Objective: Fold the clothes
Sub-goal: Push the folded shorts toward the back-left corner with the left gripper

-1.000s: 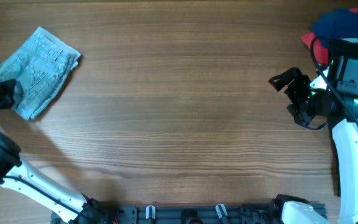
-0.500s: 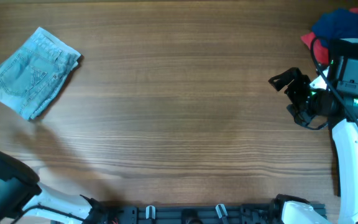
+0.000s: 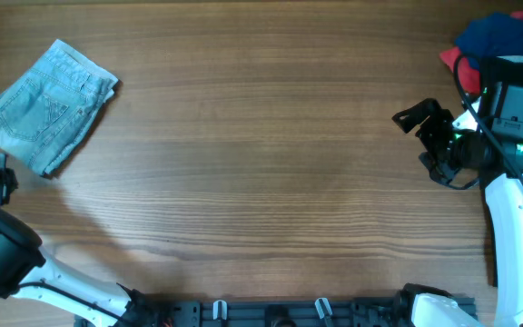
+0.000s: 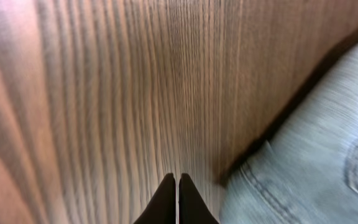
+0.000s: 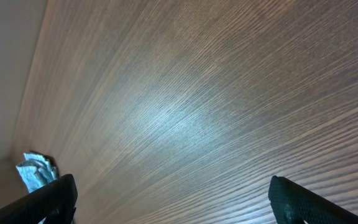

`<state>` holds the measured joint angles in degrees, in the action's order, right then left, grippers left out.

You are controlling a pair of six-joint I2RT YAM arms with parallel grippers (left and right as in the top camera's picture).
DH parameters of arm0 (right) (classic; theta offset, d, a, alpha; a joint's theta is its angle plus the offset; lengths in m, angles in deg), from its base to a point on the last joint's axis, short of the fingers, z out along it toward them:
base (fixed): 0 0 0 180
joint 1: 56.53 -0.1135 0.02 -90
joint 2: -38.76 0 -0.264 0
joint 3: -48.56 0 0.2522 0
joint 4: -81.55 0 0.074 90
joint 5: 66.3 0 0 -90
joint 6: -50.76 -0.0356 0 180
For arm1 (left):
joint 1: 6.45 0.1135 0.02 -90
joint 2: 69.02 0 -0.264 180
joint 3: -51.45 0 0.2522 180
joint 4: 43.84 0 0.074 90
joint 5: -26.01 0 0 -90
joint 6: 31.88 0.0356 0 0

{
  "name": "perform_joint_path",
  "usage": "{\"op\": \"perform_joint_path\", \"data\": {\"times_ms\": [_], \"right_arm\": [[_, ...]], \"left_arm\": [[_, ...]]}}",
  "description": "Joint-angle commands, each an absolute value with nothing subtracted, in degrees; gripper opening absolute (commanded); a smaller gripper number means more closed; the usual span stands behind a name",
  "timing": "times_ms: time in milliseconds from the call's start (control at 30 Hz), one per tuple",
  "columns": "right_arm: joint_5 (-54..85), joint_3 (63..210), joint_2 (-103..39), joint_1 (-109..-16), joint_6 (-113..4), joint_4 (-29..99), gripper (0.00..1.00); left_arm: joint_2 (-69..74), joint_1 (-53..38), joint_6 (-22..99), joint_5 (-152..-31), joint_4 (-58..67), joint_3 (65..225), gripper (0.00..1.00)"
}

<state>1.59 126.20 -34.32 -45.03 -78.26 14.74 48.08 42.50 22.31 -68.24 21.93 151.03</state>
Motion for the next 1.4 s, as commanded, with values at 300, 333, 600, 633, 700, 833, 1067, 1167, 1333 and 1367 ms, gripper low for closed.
{"op": "perform_joint_path", "data": {"times_ms": [300, 333, 600, 633, 700, 833, 1067, 1167, 1333, 1367], "right_arm": [[0.96, 126.15, -34.62, -45.31, -78.87, 14.84, 1.0], [0.96, 126.15, -34.62, -45.31, -78.87, 14.84, 1.0], [0.96, 126.15, -34.62, -45.31, -78.85, 14.84, 1.0], [0.96, 126.15, -34.62, -45.31, -78.85, 14.84, 1.0], [0.94, 126.15, -34.62, -45.31, -78.87, 14.84, 1.0], [0.94, 126.15, -34.62, -45.31, -78.87, 14.84, 1.0], [0.94, 126.15, -34.62, -45.31, -78.87, 14.84, 1.0], [0.96, 126.15, -34.62, -45.31, -78.87, 14.84, 0.99], [0.96, 126.15, -34.62, -45.31, -78.87, 14.84, 1.0], [0.96, 126.15, -34.62, -45.31, -78.85, 14.84, 1.0]], "left_arm": [[53.02, 38.28, 24.71, -67.78, 14.85, 150.63, 0.04], [53.07, 37.48, 24.71, -68.0, 14.59, 150.63, 0.04], [55.12, 32.71, 24.23, -69.92, 13.39, 150.63, 0.04], [55.51, 32.32, 24.23, -71.65, 13.15, 150.63, 0.04], [56.26, 31.57, 24.17, -73.83, 12.67, 150.63, 0.04], [56.61, 28.16, 22.97, -74.03, 10.11, 150.63, 0.04], [56.63, 19.44, 22.94, -73.92, 0.05, 150.63, 0.04], [56.63, 17.8, 22.97, -73.27, -2.92, 150.66, 0.04], [54.55, 18.55, 23.32, -72.78, -0.78, 150.7, 0.04], [53.66, 19.09, 23.4, -72.37, 0.05, 150.7, 0.04]]}}
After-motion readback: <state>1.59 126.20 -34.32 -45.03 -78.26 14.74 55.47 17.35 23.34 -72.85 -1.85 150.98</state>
